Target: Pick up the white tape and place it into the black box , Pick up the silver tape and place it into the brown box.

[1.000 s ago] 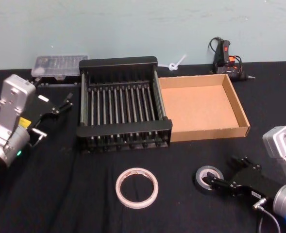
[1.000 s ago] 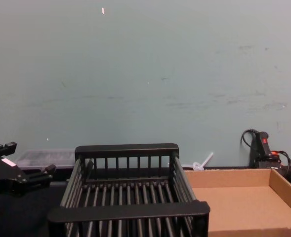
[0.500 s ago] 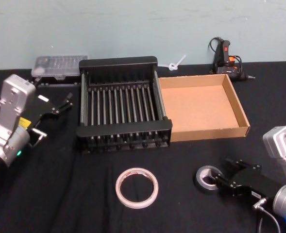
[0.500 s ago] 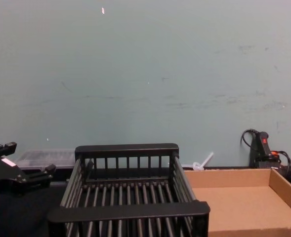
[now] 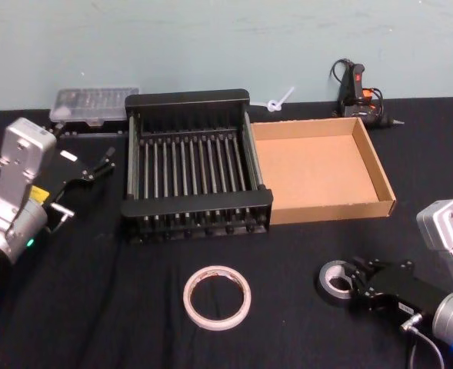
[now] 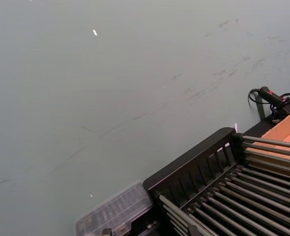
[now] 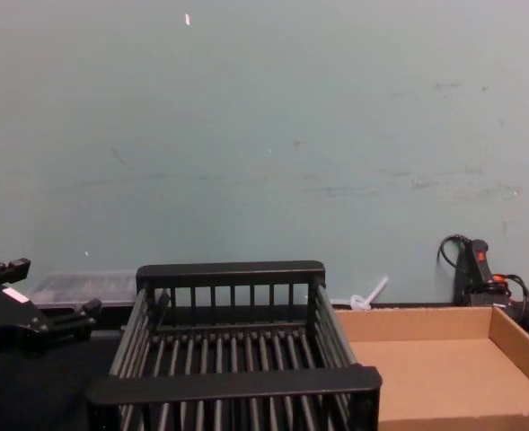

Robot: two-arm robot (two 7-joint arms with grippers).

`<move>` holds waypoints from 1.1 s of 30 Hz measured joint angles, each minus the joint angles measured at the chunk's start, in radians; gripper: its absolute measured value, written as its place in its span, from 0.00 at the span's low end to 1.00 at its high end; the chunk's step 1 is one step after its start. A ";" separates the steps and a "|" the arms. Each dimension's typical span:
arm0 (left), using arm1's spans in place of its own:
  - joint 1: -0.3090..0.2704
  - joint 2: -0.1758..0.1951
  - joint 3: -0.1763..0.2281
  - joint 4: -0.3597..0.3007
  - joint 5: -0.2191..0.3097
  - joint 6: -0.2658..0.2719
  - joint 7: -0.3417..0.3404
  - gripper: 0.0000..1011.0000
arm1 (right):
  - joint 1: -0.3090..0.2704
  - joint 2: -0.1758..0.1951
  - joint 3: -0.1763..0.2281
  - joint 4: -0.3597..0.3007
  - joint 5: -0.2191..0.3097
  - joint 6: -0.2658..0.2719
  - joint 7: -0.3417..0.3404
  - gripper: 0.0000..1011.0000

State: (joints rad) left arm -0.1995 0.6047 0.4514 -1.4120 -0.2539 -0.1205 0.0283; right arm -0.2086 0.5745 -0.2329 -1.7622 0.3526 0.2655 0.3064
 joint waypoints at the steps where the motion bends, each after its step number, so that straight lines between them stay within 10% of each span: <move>1: 0.000 0.000 0.000 0.000 0.000 0.000 0.000 0.99 | 0.000 0.000 0.000 0.000 0.000 0.000 0.000 0.13; 33: 0.000 0.000 0.000 0.000 0.000 0.000 0.000 0.99 | 0.014 0.030 0.043 -0.077 -0.001 -0.082 0.061 0.12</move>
State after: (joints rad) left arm -0.1995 0.6047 0.4514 -1.4120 -0.2539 -0.1206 0.0283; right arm -0.1944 0.6049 -0.1897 -1.8392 0.3512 0.1834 0.3671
